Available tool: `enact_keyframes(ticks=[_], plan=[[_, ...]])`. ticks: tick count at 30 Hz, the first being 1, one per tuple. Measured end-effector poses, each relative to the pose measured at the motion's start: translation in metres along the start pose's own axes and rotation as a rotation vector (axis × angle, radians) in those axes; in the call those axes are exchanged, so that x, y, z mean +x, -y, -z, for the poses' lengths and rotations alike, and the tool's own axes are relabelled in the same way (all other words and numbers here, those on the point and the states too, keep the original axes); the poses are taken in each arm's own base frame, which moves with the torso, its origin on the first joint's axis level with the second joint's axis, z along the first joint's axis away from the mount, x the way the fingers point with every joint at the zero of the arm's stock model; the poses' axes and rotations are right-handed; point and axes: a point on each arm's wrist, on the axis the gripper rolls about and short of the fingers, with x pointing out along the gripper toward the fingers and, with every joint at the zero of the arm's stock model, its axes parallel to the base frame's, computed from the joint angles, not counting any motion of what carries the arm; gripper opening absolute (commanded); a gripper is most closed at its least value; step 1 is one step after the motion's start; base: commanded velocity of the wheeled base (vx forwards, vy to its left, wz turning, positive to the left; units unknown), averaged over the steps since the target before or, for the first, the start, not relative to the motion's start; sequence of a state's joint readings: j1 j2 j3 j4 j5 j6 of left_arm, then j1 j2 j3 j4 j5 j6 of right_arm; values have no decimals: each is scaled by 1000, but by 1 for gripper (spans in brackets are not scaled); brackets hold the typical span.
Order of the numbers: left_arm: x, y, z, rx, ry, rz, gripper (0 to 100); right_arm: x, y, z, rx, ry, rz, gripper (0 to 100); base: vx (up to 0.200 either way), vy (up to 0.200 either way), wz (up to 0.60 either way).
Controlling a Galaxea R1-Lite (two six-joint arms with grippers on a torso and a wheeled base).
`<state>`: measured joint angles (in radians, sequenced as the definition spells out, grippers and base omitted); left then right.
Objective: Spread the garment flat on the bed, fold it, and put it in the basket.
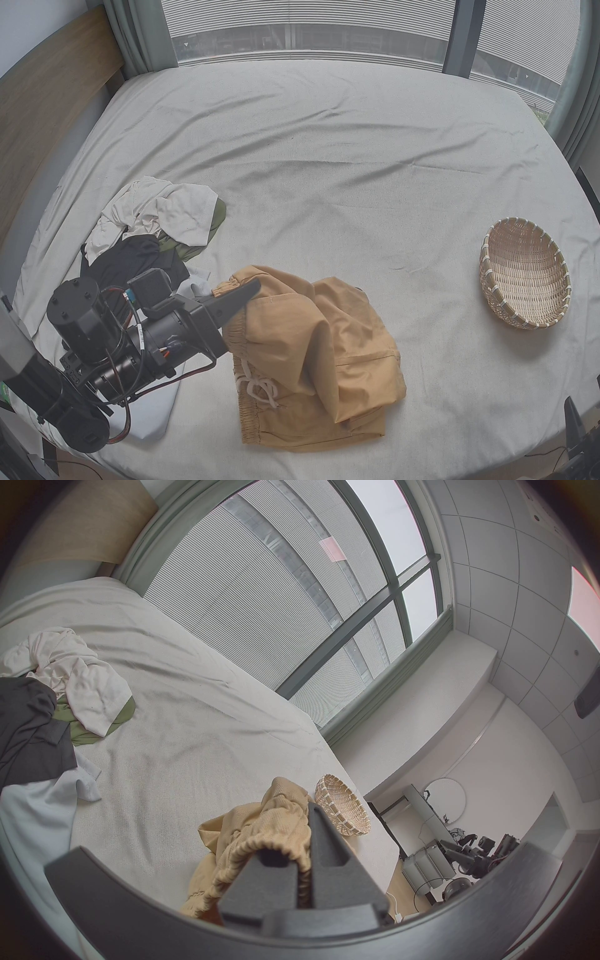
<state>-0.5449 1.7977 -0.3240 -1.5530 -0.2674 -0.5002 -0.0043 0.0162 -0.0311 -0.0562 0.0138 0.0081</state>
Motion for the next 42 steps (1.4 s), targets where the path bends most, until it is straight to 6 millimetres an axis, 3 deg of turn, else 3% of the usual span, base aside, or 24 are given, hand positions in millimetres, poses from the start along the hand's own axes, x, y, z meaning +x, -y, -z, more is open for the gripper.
enact_keyframes(ticks=[4,9,14,21,32,42], plan=[[2,-1,-3,3,12,1,0,-4,0,-23,10,62,-9,100,0,0,0],[7,-3,-7,8,32,3,0,1,-1,-49,178,25,-106,100,0,0,0],[12,-5,-7,10,38,-2,0,23,-3,-73,394,-100,-235,100,0,0,0],[16,-9,-4,9,31,-13,0,70,-12,-91,485,-237,-360,100,0,0,0],[18,-12,-1,9,23,-20,0,145,-31,-75,523,-466,-422,100,0,0,0],[15,-19,-4,12,32,-47,0,204,-52,-32,554,-652,-435,100,0,0,0]])
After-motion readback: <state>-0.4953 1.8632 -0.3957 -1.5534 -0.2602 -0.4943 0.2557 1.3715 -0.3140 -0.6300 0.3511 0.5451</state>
